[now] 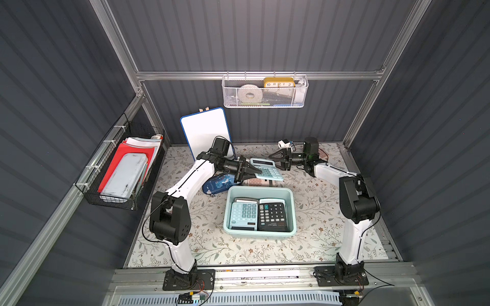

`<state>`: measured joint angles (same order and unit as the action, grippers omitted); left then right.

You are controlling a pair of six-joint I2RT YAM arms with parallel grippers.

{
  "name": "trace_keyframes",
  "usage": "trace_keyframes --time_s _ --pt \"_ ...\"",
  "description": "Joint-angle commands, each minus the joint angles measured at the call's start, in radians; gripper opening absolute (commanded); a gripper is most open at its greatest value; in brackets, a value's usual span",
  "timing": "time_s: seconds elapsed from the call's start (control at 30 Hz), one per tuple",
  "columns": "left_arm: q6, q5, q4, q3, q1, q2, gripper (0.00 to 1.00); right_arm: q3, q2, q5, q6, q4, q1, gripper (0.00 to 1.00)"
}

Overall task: Put the calculator in the storage box
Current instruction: Pick up the calculator at the center of the board.

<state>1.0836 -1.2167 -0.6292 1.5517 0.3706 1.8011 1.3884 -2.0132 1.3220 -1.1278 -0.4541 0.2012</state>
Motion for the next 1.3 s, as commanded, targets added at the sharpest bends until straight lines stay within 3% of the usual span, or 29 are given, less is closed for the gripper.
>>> trace_keyframes --time_s 0.0,0.37,0.47,0.63,0.77,0.87,0.93,1.07,1.17,1.27 --pt "0.024 -0.052 0.041 -0.017 0.000 -0.051 0.00 -0.015 0.052 0.035 -0.034 -0.075 0.004 0.48" --pt "0.077 -0.072 0.103 -0.032 -0.002 -0.054 0.00 -0.063 0.103 0.039 -0.036 -0.065 0.006 0.40" --pt "0.082 -0.072 0.105 -0.033 -0.005 -0.051 0.00 -0.065 0.114 0.041 -0.018 -0.038 0.006 0.30" --pt "0.071 -0.060 0.079 -0.026 -0.020 -0.043 0.00 -0.068 0.133 0.046 0.019 0.011 0.006 0.24" --pt "0.020 -0.033 0.006 0.008 -0.035 -0.027 0.02 -0.071 0.138 0.049 0.034 0.025 0.006 0.09" --pt "-0.056 0.005 -0.109 0.045 -0.050 -0.013 0.24 -0.065 0.135 0.063 0.036 0.026 0.007 0.00" --pt "-0.105 0.041 -0.185 0.076 -0.058 -0.004 0.46 -0.060 0.133 0.062 0.033 0.026 0.004 0.00" --pt "-0.231 0.133 -0.379 0.172 -0.074 0.025 0.76 -0.060 0.151 0.029 0.075 0.071 0.004 0.00" --pt "-0.321 0.243 -0.533 0.279 -0.079 0.047 0.93 -0.034 0.185 -0.008 0.228 0.256 0.007 0.00" --pt "-0.362 0.373 -0.618 0.364 -0.082 0.053 0.99 0.033 0.223 -0.067 0.493 0.586 0.016 0.00"
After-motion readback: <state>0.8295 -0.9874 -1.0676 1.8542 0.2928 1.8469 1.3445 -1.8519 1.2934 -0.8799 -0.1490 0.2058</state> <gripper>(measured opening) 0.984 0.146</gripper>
